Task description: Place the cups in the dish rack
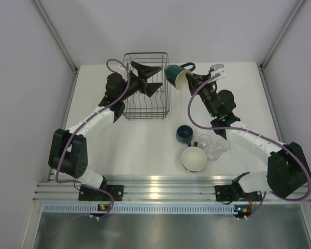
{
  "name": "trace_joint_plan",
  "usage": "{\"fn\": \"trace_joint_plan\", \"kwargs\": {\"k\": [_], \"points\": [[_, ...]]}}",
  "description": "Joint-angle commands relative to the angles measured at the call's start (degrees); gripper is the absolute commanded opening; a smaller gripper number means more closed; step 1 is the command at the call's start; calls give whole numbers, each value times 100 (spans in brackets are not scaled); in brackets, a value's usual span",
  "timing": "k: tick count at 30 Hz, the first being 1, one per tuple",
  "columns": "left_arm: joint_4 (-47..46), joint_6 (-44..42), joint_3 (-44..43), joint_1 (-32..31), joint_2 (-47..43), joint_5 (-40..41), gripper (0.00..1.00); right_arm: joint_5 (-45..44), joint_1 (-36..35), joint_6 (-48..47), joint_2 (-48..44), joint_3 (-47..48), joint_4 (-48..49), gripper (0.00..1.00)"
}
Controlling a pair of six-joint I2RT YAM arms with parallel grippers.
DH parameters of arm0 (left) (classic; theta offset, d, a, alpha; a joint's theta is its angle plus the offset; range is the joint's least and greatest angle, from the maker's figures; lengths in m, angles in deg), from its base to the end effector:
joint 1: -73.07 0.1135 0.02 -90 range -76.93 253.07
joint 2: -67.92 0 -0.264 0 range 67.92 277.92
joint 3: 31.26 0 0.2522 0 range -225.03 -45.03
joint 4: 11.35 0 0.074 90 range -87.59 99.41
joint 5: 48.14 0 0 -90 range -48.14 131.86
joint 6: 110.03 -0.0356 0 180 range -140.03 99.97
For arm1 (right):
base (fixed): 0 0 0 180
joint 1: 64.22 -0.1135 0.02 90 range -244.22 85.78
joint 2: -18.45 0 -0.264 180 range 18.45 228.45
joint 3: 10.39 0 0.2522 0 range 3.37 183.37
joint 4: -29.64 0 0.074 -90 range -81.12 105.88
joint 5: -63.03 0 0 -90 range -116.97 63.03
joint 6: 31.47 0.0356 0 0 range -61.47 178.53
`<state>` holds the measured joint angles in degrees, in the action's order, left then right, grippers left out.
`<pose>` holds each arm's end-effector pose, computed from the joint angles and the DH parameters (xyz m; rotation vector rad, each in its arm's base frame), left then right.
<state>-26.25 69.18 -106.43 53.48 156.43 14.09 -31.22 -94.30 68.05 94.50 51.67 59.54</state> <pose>0.3374 -0.1377 0.3221 -0.6614 1.7636 -1.7880 0.2664 0.1513 0.3388 -0.1706 1.3021 0.5429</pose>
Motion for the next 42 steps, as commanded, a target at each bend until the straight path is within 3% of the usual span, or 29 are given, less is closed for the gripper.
{"fn": "trace_joint_plan", "kwargs": {"k": [1,20,35,36,37,40,41,42], "points": [[-982,773,-144,-88,35,386,99,-58,-208,6,-29,180,1549,0],[-1229,1397,-204,-659,395,1203,99,21,-586,-55,182,110,2085,0],[-1317,1529,-609,-818,720,1230,97,223,-683,-29,252,-4,2173,0],[-1369,1538,-601,-818,746,1239,94,232,-683,-29,261,-4,2173,0],[-1483,1555,-601,-818,755,1221,81,240,-683,-29,270,5,2173,0],[-1563,1652,-592,-818,808,1186,12,249,-692,-38,287,13,2112,0],[-1563,1670,-600,-818,800,1177,0,249,-692,-47,296,13,2094,0],[-1572,1670,-601,-827,808,1169,0,249,-692,-47,296,13,2059,0]]}}
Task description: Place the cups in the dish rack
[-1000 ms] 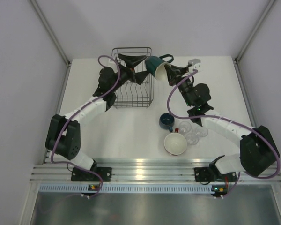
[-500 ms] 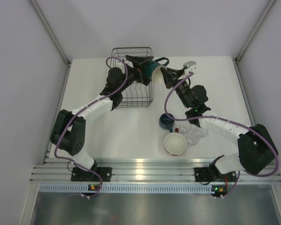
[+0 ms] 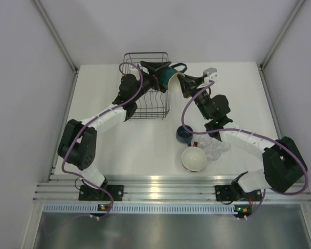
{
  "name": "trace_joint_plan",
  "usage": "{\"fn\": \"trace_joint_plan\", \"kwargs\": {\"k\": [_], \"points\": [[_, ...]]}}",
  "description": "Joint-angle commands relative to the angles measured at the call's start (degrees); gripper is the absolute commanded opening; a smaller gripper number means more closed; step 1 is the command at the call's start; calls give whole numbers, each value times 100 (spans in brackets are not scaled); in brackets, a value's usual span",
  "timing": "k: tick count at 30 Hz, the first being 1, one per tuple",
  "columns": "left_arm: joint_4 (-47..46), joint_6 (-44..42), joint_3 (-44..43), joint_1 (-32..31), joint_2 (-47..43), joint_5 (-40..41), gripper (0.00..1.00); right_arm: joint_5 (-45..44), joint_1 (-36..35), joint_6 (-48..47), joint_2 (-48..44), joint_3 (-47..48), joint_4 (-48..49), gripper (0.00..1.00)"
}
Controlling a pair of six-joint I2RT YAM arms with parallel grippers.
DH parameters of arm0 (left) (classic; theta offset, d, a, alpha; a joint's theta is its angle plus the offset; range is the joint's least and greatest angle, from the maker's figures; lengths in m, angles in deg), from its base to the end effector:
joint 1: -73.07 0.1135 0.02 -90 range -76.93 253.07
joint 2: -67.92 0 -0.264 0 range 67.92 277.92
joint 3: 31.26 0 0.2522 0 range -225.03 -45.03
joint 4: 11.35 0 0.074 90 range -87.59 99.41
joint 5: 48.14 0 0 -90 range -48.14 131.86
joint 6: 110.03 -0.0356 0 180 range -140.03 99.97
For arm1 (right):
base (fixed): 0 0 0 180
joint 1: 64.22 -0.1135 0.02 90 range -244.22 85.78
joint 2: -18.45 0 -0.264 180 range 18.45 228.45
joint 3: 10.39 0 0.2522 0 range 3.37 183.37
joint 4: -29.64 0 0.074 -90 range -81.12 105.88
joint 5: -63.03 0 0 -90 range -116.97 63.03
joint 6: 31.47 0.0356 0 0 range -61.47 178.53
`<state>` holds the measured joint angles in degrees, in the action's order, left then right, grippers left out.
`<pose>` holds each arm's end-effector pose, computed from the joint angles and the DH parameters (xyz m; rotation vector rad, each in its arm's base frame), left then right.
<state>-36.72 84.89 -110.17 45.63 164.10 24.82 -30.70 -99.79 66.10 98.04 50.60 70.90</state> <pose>0.3468 -0.1918 0.3163 -0.8838 1.5980 -2.0059 0.2555 0.1798 0.3349 -0.2329 1.1759 0.6245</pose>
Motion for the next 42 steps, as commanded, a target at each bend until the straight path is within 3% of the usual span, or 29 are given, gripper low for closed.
{"fn": "trace_joint_plan", "kwargs": {"k": [1,7,8,9,13,14,17,21,42], "points": [[-542,90,-235,-33,41,95,0,197,-143,139,-49,112,905,0],[-718,256,-69,-42,-11,288,0,162,-152,130,3,138,808,1],[-744,274,18,-33,-29,332,0,170,-143,130,21,138,799,4],[-867,300,72,-33,-55,376,0,179,-143,130,30,138,799,14],[-1228,607,318,-42,-47,614,0,214,-143,113,74,147,782,19],[-1272,634,336,-42,-12,623,0,232,-143,113,100,147,764,28],[-1552,801,327,-33,155,614,0,232,-143,121,126,138,764,41],[-2036,933,160,2,523,474,0,197,-143,86,127,121,703,47],[-1283,-709,-507,687,393,-203,0,-321,-143,-124,-225,-547,544,52]]}}
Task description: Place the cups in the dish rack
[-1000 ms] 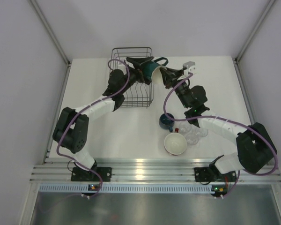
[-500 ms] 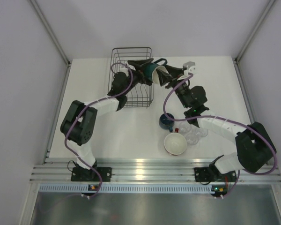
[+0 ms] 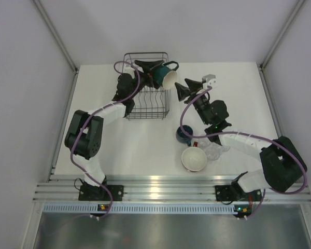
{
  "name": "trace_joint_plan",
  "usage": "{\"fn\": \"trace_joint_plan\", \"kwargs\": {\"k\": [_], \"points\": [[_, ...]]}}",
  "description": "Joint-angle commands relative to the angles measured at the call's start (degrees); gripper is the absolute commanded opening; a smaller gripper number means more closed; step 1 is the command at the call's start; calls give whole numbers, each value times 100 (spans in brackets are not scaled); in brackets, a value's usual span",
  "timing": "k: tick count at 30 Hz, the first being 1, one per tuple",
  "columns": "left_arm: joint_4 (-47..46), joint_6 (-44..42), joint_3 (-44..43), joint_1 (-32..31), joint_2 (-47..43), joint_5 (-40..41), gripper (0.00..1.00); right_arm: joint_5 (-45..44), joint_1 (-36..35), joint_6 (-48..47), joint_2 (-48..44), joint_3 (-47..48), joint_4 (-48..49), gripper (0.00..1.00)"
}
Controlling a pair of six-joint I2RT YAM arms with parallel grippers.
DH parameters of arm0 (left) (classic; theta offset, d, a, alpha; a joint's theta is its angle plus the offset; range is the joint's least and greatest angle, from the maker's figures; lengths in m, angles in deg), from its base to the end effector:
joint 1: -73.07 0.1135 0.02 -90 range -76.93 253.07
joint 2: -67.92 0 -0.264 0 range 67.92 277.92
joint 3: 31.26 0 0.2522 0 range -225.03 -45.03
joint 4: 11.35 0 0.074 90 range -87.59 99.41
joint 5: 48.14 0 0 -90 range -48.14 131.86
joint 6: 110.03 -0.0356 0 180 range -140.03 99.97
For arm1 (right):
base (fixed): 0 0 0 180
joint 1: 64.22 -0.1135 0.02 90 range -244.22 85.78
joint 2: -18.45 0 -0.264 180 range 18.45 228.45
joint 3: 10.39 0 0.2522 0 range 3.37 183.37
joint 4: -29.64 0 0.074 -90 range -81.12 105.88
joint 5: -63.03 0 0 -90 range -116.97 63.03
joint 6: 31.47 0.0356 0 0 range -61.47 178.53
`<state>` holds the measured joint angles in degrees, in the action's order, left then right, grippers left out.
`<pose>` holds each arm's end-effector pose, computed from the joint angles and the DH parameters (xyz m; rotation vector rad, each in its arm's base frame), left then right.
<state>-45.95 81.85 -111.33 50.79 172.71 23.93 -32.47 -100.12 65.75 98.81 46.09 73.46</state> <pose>0.3870 -0.1704 0.2818 -0.8517 1.5256 -1.9313 0.2525 0.1786 0.3090 -0.2254 1.2256 0.5962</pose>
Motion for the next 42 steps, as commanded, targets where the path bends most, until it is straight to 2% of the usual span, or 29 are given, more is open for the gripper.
{"fn": "trace_joint_plan", "kwargs": {"k": [1,9,13,18,25,30,31,36,42], "points": [[-271,-528,-427,215,-477,-157,0,-145,-110,-107,-371,-132,280,52],[151,-1425,-770,655,-258,-377,0,-320,-110,-309,-653,-413,183,53],[536,-1978,-1330,769,145,-509,0,-364,-110,-362,-819,-554,139,53],[1319,-3331,-1921,796,393,-378,0,-426,-110,-415,-1092,-739,8,53],[2242,-5089,-2343,796,419,562,0,-461,-101,-388,-1540,-879,-431,54],[2743,-6390,-2702,726,445,1677,0,-452,-101,-397,-2031,-914,-1029,58],[2770,-6766,-2756,664,454,1844,0,-435,-101,-423,-2102,-941,-1091,58],[2779,-7559,-3037,532,673,2697,0,-549,-101,-467,-2401,-906,-1599,58],[2604,-8386,-3407,374,1087,3208,0,-628,-101,-380,-2744,-1055,-1943,59]]}}
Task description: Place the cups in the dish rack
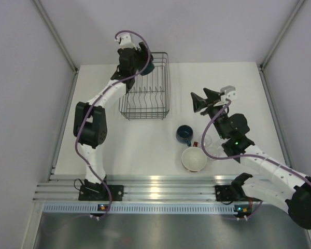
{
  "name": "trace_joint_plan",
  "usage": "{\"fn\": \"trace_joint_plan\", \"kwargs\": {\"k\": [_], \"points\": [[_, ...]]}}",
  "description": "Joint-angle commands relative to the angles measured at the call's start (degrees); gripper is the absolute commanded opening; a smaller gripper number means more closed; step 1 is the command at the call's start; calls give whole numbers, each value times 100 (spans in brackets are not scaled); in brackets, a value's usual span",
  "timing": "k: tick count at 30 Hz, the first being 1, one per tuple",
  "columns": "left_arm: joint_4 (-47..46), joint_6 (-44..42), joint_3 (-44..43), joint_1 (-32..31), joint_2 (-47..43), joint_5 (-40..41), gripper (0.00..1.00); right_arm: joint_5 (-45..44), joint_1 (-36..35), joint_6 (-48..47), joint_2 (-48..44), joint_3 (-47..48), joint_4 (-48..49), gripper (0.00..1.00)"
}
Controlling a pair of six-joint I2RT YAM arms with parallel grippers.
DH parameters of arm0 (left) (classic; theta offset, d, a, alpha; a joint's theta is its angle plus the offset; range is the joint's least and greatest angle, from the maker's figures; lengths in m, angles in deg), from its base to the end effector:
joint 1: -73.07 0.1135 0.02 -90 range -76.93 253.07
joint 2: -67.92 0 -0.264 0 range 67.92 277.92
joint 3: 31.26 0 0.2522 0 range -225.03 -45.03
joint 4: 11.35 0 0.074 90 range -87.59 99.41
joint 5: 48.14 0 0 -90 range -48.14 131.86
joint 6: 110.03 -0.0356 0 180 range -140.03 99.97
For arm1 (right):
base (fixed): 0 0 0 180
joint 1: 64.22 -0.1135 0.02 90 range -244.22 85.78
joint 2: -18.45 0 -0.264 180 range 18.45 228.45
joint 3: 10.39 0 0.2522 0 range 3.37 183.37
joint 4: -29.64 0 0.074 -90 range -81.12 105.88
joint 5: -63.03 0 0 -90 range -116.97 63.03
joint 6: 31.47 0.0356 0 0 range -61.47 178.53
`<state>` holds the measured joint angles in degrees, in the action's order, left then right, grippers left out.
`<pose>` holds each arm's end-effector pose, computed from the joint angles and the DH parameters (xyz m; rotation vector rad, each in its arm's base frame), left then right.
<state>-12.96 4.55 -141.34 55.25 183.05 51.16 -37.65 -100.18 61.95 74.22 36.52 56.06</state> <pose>0.4704 -0.1452 0.3238 -0.2225 1.6327 -0.4349 0.1857 0.1265 0.3258 -0.2008 1.2683 0.4739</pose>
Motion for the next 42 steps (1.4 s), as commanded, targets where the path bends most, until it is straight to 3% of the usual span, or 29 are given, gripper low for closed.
{"fn": "trace_joint_plan", "kwargs": {"k": [1,8,19,42], "points": [[-756,-795,-406,-89,97,607,0,-154,-95,1,-347,-133,-291,59],[-1222,-1420,-564,-133,632,1065,0,-356,-95,1,-900,-449,-775,58],[-2109,-2378,-433,-195,1020,1294,0,-453,-95,106,-945,-643,-1179,58],[-2857,-2774,218,60,1460,1548,0,-532,-86,229,-892,-722,-1338,59]]}}
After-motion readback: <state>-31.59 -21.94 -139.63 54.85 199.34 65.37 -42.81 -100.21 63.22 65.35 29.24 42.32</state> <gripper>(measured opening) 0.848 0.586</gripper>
